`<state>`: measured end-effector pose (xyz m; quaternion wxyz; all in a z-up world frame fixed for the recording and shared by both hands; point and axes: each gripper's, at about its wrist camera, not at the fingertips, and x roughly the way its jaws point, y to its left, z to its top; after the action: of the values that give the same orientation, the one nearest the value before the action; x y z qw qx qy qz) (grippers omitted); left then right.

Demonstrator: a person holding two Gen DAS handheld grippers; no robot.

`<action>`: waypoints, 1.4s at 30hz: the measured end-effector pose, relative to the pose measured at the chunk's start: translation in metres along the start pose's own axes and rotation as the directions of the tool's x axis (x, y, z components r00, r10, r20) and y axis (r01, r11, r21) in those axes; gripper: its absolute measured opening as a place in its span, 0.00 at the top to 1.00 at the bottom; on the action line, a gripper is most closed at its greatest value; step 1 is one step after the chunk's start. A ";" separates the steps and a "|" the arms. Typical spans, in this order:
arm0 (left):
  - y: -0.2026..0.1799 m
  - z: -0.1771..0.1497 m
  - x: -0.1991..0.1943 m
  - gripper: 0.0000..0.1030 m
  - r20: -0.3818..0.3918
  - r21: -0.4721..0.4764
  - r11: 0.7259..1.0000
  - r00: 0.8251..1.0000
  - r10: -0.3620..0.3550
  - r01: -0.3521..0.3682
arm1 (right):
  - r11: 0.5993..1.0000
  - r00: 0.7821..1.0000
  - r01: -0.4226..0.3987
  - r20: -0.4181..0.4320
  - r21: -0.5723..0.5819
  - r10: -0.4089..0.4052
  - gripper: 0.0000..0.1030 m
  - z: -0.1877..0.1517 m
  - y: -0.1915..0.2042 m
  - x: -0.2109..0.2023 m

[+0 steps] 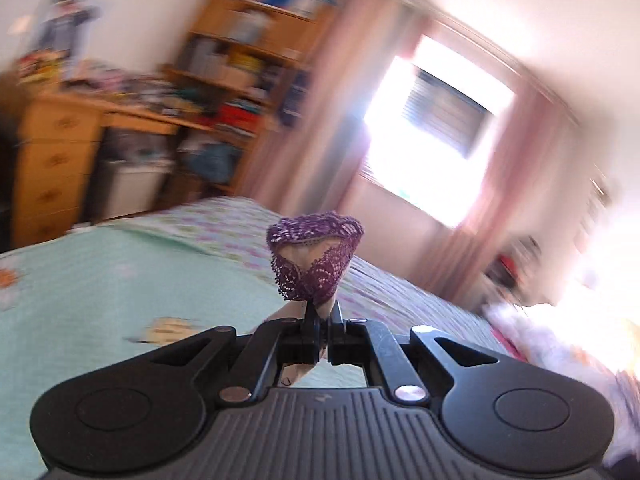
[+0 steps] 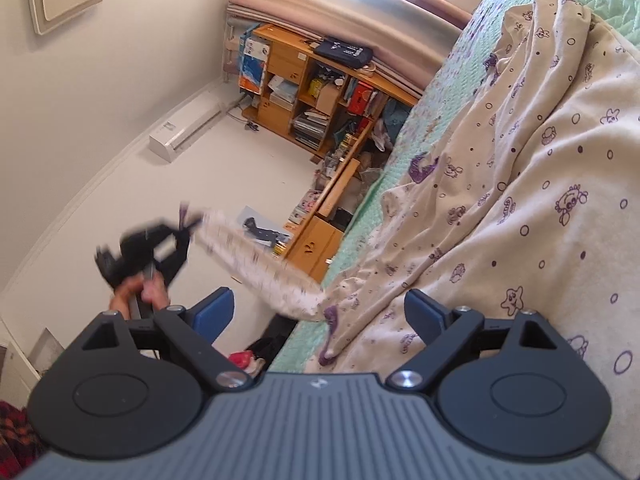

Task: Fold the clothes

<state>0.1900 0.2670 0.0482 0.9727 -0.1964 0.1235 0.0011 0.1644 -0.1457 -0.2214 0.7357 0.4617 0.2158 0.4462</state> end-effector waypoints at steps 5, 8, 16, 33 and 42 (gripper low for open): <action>-0.109 -0.062 0.047 0.98 -0.186 0.146 0.978 0.975 -0.119 0.147 | 0.995 0.983 -0.095 0.157 -0.027 0.098 0.06 0.010 0.014 -0.036; -0.158 -0.131 0.081 0.89 -0.377 0.226 0.940 0.913 -0.157 0.256 | 0.998 0.962 -0.067 0.265 -0.004 0.066 0.03 0.023 0.006 -0.060; -0.152 -0.232 0.098 0.70 -0.587 0.180 0.937 0.797 -0.143 0.300 | 0.996 0.881 -0.024 0.472 0.089 -0.021 0.02 0.047 -0.016 -0.108; 0.049 -0.139 0.027 0.17 -0.346 -0.042 0.979 0.922 0.173 -0.200 | 0.918 0.909 0.388 0.200 -0.078 -0.366 0.01 0.063 0.027 -0.050; 0.051 -0.166 0.036 0.14 -0.376 0.004 0.996 0.923 0.083 -0.087 | 0.650 0.760 0.580 0.039 -0.492 -0.649 0.33 0.093 0.031 0.042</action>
<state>0.1827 0.2484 -0.1285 0.9289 -0.1936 0.3157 0.0065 0.2392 -0.1493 -0.1453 0.9155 0.1331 0.2943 0.2396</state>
